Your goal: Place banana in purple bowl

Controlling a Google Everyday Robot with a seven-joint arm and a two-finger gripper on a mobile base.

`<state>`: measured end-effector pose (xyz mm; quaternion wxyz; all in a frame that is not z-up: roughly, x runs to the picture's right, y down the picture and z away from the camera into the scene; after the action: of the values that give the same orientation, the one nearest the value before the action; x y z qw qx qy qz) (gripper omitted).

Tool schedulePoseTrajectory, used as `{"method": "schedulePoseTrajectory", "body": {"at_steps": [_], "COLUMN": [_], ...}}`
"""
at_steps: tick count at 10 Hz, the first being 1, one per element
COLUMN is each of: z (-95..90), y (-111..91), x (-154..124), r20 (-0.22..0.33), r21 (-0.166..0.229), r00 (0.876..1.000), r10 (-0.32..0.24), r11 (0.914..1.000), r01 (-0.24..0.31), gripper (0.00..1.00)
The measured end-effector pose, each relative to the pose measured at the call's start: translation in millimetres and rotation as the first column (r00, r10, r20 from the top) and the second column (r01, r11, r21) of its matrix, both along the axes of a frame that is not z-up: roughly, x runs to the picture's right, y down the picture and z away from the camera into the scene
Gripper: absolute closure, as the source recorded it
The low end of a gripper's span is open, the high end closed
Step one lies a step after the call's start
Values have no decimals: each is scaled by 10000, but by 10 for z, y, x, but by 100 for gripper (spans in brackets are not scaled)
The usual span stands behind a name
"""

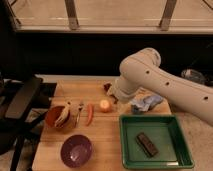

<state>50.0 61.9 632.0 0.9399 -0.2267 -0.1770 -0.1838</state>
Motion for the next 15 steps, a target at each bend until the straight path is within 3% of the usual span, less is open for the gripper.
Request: {"method": "schedulePoseTrajectory", "body": {"at_steps": [3,5,9,13,15], "z": [53,111,321,790,979], "y": [17,9,68,285,290], "x": [-84,-404,-1250,-1970,-2197], "r20": [713,1277,2316,3015,3226], "r21": [-48,-27,135,58,-73], "r00": [9969,9885,9516,9040,8972], "r10": [-343,-811,-2018,-3030,-3017], "r11": [9994,9966,9788,9487,9470], "r01": [347,821,2043,3161,3211], "gripper": [35,35,35,35,35]}}
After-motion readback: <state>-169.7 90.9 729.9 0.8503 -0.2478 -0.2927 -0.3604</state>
